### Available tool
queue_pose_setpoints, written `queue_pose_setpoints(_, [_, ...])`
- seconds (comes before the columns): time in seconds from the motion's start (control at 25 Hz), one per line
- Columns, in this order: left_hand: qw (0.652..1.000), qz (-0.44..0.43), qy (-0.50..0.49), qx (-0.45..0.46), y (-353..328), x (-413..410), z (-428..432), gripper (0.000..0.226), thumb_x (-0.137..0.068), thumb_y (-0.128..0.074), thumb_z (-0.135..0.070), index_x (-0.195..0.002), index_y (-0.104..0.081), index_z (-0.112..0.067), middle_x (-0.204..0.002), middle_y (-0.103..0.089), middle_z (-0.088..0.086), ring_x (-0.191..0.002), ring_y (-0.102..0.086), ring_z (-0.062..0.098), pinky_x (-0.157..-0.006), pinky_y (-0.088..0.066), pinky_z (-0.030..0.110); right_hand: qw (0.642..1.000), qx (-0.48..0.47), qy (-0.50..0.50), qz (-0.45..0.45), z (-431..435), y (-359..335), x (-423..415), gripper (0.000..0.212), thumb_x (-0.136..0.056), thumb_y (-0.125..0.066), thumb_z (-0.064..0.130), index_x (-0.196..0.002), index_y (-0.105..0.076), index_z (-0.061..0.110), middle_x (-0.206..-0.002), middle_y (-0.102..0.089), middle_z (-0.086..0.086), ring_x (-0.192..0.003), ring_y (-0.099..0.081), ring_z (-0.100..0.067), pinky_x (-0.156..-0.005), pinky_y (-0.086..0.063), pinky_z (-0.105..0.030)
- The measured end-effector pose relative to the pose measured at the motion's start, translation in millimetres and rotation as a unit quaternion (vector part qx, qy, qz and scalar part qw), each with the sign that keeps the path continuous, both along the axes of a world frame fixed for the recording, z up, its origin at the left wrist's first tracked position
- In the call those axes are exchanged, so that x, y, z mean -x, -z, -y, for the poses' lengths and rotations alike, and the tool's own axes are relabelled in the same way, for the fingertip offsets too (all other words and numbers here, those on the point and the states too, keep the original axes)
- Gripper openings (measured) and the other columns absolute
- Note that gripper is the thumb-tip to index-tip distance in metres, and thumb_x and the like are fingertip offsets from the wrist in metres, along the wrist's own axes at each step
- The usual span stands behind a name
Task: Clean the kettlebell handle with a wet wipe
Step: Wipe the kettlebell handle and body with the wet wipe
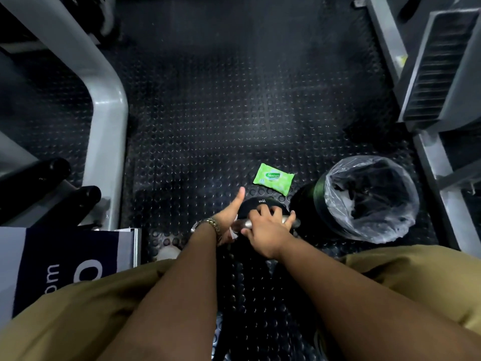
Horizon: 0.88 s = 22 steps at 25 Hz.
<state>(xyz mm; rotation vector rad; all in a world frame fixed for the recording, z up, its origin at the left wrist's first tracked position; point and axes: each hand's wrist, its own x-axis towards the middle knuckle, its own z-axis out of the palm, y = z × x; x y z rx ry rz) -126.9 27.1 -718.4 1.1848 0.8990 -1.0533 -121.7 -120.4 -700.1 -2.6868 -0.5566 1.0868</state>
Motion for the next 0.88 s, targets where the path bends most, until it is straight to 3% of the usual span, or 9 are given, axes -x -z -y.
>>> queue_pose_setpoints(0.12, [0.999, -0.012, 0.022, 0.048, -16, 0, -9, 0.110, -0.064, -0.033, -0.105, -0.097, -0.069, -0.006, -0.078, -0.065, 0.007, -0.060, -0.058, 0.018, -0.062, -0.049, 0.029, 1.000, 0.008, 0.000, -0.006, 1, -1, 1, 0.043, -0.102, -0.042, 0.054, -0.133, -0.046, 0.024, -0.152, -0.031, -0.004, -0.144, -0.017, -0.040, -0.109, 0.002, -0.080])
queue_pose_setpoints(0.24, [0.989, -0.028, 0.126, 0.068, -34, -18, -40, 0.145, -0.050, -0.029, -0.112, -0.123, -0.068, 0.008, -0.115, -0.067, 0.017, -0.101, -0.063, 0.024, -0.095, -0.050, 0.032, 1.000, 0.007, -0.004, -0.004, 1, -3, -1, 0.042, -0.102, -0.041, 0.054, -0.131, -0.046, 0.023, -0.151, -0.031, -0.005, -0.144, -0.018, -0.041, -0.109, 0.002, -0.081])
queue_pose_setpoints(0.28, [0.988, -0.032, 0.142, 0.060, -39, -22, -42, 0.148, -0.048, -0.030, -0.112, -0.126, -0.067, 0.008, -0.120, -0.067, 0.019, -0.106, -0.061, 0.025, -0.096, -0.049, 0.033, 1.000, 0.006, -0.004, -0.006, 1, -4, -2, 0.042, -0.102, -0.042, 0.054, -0.131, -0.046, 0.023, -0.151, -0.032, -0.006, -0.143, -0.019, -0.041, -0.109, 0.002, -0.081])
queue_pose_setpoints(0.4, [0.996, -0.017, 0.088, 0.023, -34, -13, -12, 0.108, -0.064, -0.033, -0.106, -0.085, -0.077, -0.010, -0.090, -0.072, 0.008, -0.075, -0.065, 0.019, -0.075, -0.051, 0.028, 1.000, 0.012, -0.004, 0.000, 0, -2, 0, 0.044, -0.102, -0.043, 0.055, -0.131, -0.046, 0.022, -0.151, -0.032, -0.006, -0.142, -0.021, -0.041, -0.110, 0.000, -0.081])
queue_pose_setpoints(0.44, [0.998, -0.003, 0.060, -0.014, -28, -7, 1, 0.099, -0.070, -0.033, -0.103, -0.084, -0.076, -0.015, -0.086, -0.074, 0.004, -0.069, -0.067, 0.016, -0.073, -0.054, 0.027, 1.000, 0.014, -0.004, 0.002, 0, -2, 0, 0.045, -0.102, -0.043, 0.055, -0.132, -0.046, 0.022, -0.151, -0.032, -0.006, -0.142, -0.021, -0.040, -0.110, 0.000, -0.081])
queue_pose_setpoints(0.56, [0.993, 0.029, -0.005, -0.114, 1, 7, 12, 0.111, -0.058, -0.040, -0.107, -0.122, -0.069, -0.021, -0.122, -0.073, 0.006, -0.096, -0.072, 0.021, -0.092, -0.056, 0.039, 1.000, 0.017, -0.007, 0.004, -1, -3, 0, 0.046, -0.102, -0.043, 0.054, -0.134, -0.045, 0.021, -0.152, -0.031, -0.006, -0.142, -0.021, -0.040, -0.111, -0.001, -0.081])
queue_pose_setpoints(0.72, [0.999, -0.017, 0.008, 0.035, -31, -10, -15, 0.103, -0.068, -0.049, -0.099, -0.116, -0.067, -0.010, -0.100, -0.072, 0.008, -0.067, -0.066, 0.022, -0.069, -0.055, 0.030, 1.000, 0.020, -0.006, -0.001, 0, -5, -1, 0.046, -0.102, -0.042, 0.055, -0.134, -0.045, 0.022, -0.152, -0.030, -0.007, -0.142, -0.021, -0.041, -0.111, -0.001, -0.080])
queue_pose_setpoints(0.8, [0.999, -0.027, 0.011, 0.030, -43, -24, -18, 0.102, -0.077, -0.044, -0.093, -0.128, -0.058, -0.007, -0.114, -0.070, 0.015, -0.062, -0.071, 0.022, -0.061, -0.059, 0.028, 1.000, 0.021, -0.006, -0.004, 0, -5, 0, 0.047, -0.102, -0.042, 0.056, -0.134, -0.045, 0.022, -0.152, -0.030, -0.007, -0.143, -0.020, -0.041, -0.111, -0.001, -0.080])
queue_pose_setpoints(0.88, [1.000, -0.016, 0.002, -0.006, -47, -27, -7, 0.089, -0.082, -0.043, -0.089, -0.120, -0.058, -0.010, -0.112, -0.069, 0.013, -0.052, -0.068, 0.019, -0.051, -0.056, 0.026, 1.000, 0.021, -0.003, -0.005, 0, -5, -1, 0.048, -0.102, -0.042, 0.056, -0.135, -0.044, 0.022, -0.152, -0.030, -0.006, -0.144, -0.019, -0.041, -0.112, 0.000, -0.080])
